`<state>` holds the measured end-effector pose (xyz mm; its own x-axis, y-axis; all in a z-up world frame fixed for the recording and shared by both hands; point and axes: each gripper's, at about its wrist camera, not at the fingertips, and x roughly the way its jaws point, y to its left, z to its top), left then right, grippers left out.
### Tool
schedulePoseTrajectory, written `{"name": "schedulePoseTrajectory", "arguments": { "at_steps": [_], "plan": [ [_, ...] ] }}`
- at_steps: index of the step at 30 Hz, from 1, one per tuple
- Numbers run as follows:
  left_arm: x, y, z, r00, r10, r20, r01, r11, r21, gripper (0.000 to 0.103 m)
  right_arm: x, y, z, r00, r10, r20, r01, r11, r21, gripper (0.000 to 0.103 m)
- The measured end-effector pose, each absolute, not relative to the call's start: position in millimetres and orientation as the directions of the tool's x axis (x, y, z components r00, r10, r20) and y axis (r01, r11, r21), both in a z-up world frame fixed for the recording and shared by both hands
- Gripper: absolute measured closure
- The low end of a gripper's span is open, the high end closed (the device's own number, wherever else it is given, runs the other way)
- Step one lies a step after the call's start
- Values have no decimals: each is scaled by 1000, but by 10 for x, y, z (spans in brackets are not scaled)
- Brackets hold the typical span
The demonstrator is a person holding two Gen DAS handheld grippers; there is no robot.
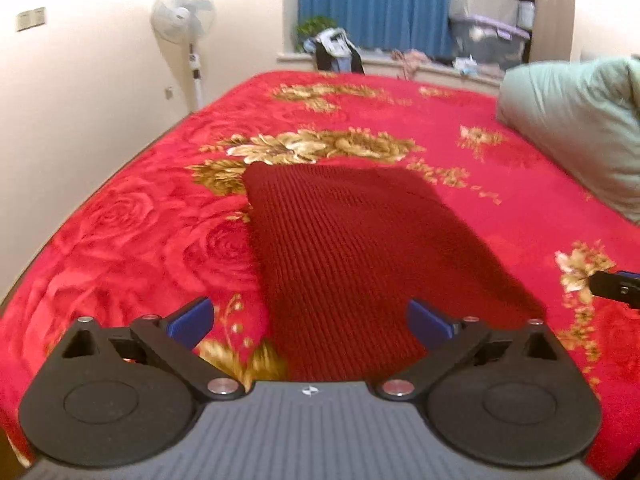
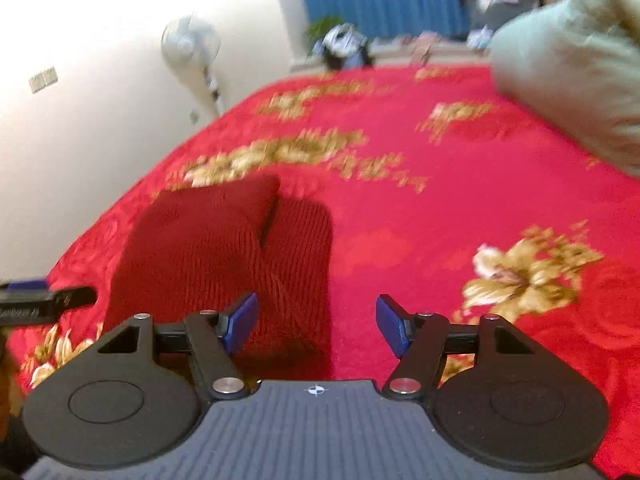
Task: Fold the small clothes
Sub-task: 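Open both grippers and release the folded sweater onto the bed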
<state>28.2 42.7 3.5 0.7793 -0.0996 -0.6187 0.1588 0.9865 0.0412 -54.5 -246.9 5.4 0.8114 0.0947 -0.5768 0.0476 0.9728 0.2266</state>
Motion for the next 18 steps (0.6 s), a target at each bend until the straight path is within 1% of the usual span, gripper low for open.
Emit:
{"name": "schedulePoseTrajectory", "arguments": {
  "at_steps": [3,6,7,9,10,12,14,18],
  "plan": [
    [-146,429,97,814,-105,-572,135,991,11,0,-796,-2317,122,845,37,-534,55,986,155,27],
    [-478,404,-24,839,-79,-539,76,997,-28,0,-920,-2186,42,838,22,-545,49,992,116,26],
    [-552,382,-126,835,-80,-544,68,997,-43,0,-919,-2140,3,835,28,-550,36,994,106,26],
    [-518,295,-291,783,-59,-619,48,998,-34,0,-892,-2066,-78,828,35,-560,6,998,70,26],
    [-483,286,-314,774,-61,-631,44,998,-44,0,-879,-2036,-95,826,29,-563,-2,999,49,26],
    [-450,263,-297,801,-51,-597,34,999,-40,0,-844,-2001,-131,824,22,-566,-8,1000,27,26],
    [-398,211,-278,822,-16,-569,26,1000,9,0,-791,-1989,-148,820,28,-572,-9,999,36,26],
    [-341,235,-299,802,-34,-596,10,999,-43,0,-724,-1940,-182,822,22,-570,-15,1000,17,26]
  ]
}}
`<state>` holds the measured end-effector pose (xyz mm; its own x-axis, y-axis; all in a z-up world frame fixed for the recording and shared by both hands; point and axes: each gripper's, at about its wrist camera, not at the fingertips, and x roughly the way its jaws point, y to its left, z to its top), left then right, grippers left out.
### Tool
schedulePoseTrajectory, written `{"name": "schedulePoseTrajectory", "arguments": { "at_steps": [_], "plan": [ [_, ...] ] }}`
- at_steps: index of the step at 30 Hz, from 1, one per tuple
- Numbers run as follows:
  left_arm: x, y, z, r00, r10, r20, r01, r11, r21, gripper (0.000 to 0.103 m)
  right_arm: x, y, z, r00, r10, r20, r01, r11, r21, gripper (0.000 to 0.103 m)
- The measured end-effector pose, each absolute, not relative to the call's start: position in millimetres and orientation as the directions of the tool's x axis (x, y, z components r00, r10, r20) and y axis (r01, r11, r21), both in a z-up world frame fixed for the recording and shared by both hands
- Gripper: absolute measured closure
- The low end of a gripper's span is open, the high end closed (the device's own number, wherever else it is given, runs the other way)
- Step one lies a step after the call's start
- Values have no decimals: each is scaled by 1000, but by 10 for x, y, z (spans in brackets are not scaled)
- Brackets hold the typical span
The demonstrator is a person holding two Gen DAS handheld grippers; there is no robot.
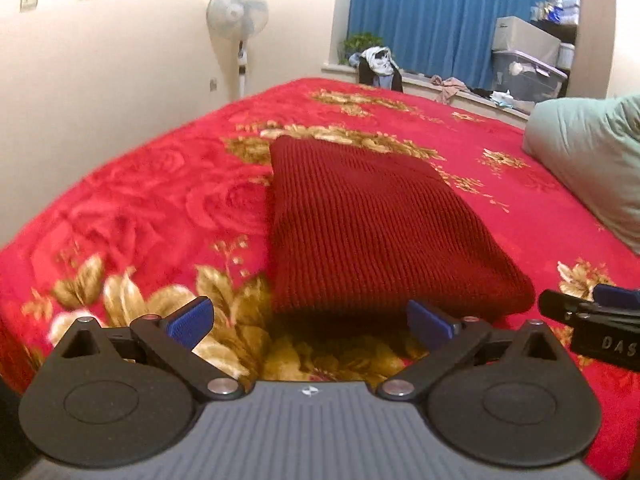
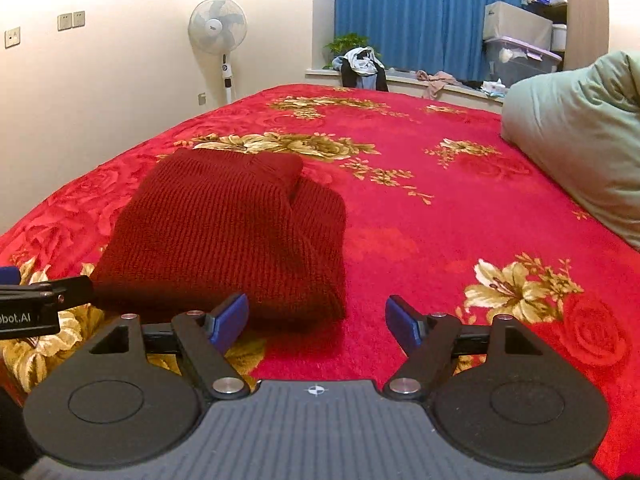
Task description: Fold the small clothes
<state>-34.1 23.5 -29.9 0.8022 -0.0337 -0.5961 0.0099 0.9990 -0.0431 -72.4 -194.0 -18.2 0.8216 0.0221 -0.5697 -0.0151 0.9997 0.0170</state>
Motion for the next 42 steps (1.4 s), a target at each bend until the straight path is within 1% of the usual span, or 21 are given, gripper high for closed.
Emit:
{"name": "schedulePoseTrajectory", "arguments": {
  "at_steps": [9,20,42],
  "plan": [
    [-275,177,-323,808,-13,-589,10,1000,-9,0,-643,-1876,-225,824,20,-567,-27,1000,-5,26],
    [-284,194,-318,820,-13,-572,2,1000,-20,0,-633,-1855,-241,825,30,-565,-44,999,-11,26],
    [-303,184,-318,822,-29,-569,26,1000,-14,0,-639,-1860,-262,826,31,-563,-52,998,-20,26]
  ]
}}
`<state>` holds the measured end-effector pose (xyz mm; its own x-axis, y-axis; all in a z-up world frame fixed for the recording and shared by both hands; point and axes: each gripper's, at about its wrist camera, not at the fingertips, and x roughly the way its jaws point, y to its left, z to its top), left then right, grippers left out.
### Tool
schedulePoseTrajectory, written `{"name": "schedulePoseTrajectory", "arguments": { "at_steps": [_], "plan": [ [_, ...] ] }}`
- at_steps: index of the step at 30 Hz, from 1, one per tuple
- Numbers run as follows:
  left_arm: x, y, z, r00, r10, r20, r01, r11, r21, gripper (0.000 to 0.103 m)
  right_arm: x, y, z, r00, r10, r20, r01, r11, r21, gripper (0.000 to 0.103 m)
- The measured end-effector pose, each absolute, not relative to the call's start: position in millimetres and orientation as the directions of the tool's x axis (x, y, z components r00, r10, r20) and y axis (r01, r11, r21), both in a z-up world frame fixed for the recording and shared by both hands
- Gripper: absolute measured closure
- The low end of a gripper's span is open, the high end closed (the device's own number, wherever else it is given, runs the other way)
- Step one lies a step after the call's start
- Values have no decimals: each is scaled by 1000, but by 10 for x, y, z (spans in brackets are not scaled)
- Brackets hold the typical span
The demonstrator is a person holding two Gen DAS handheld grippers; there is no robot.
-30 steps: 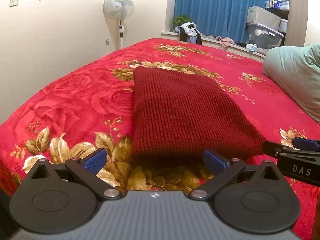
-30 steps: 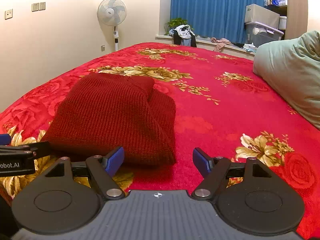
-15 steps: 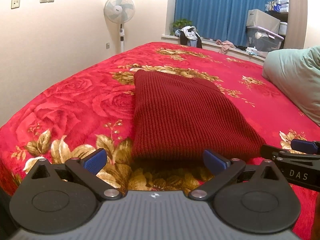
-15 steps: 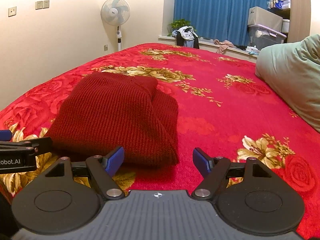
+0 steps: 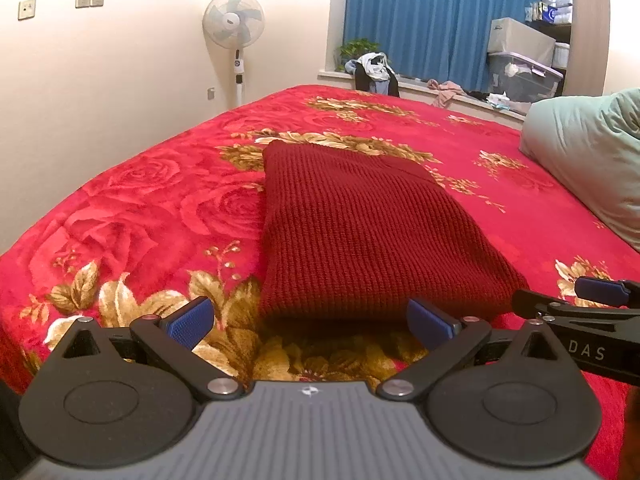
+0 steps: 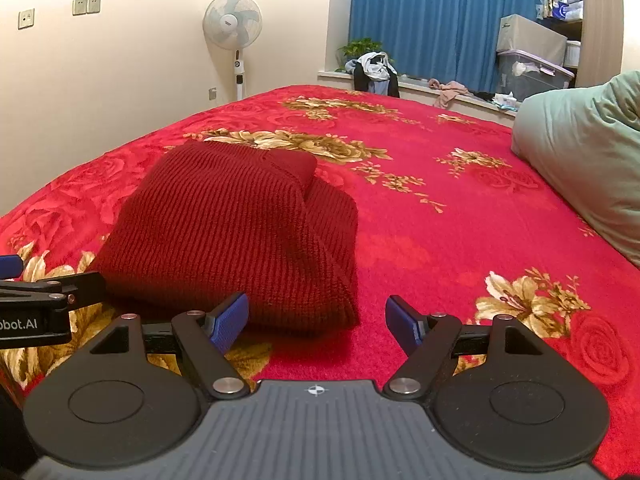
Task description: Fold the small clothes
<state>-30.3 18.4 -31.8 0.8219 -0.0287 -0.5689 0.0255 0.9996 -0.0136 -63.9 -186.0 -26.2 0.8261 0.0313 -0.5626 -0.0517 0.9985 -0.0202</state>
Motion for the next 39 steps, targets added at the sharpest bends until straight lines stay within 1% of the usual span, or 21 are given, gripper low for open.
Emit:
{"name": "schedulePoseTrajectory", "arguments": {
  "at_steps": [39],
  "plan": [
    [-285,210,-350,818,-44,-573,43,999,-15,0,-634,-1867,-286,823,32,-568,-55,998,-23,26]
  ]
}}
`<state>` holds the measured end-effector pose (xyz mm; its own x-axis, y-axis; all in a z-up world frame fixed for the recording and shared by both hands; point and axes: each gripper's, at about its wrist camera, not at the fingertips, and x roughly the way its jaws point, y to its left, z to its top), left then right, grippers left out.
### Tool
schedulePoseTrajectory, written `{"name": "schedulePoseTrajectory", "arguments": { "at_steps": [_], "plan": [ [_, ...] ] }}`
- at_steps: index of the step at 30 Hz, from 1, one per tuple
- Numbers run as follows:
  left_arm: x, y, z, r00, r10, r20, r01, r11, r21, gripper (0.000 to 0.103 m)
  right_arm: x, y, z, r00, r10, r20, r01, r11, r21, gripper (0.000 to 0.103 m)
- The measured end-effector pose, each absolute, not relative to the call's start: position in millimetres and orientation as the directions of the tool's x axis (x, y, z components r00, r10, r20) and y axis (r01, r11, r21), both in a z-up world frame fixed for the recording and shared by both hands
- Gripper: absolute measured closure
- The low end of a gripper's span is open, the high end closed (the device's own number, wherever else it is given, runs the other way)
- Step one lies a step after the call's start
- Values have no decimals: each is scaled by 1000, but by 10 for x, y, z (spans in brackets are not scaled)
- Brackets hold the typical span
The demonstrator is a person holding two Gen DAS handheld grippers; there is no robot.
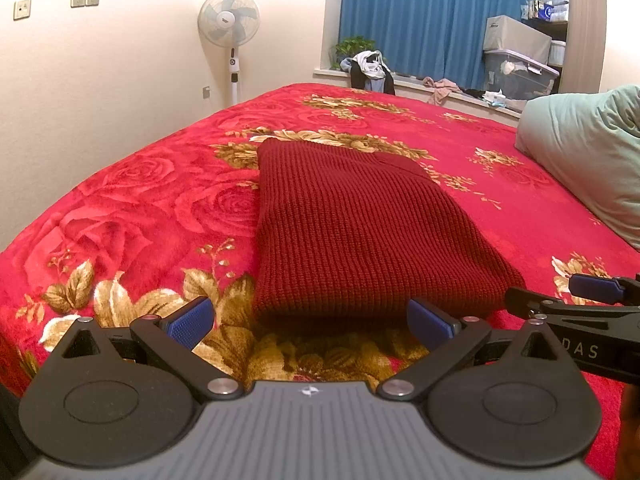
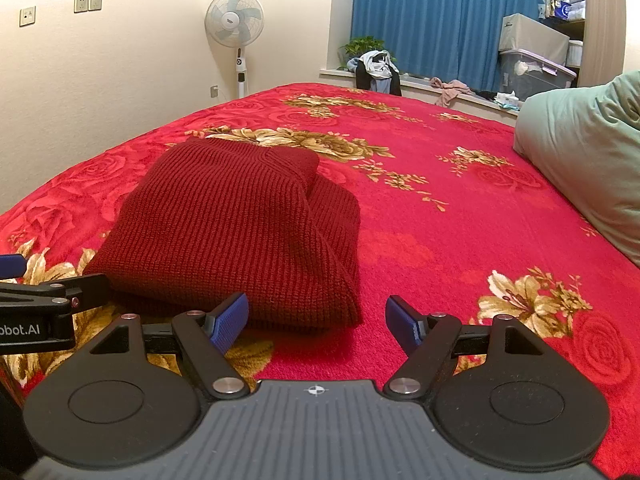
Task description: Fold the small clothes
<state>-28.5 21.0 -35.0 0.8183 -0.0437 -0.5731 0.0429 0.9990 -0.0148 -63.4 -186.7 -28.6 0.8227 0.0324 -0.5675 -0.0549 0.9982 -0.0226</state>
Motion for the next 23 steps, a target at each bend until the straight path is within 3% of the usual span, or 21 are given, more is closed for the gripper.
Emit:
{"name": "schedulePoseTrajectory", "arguments": {
  "at_steps": [23],
  "plan": [
    [-284,256,-379,817,-51,-574,50,999,-16,0,-634,-1859,-283,822,33,-569,-56,998,-22,26]
  ]
}}
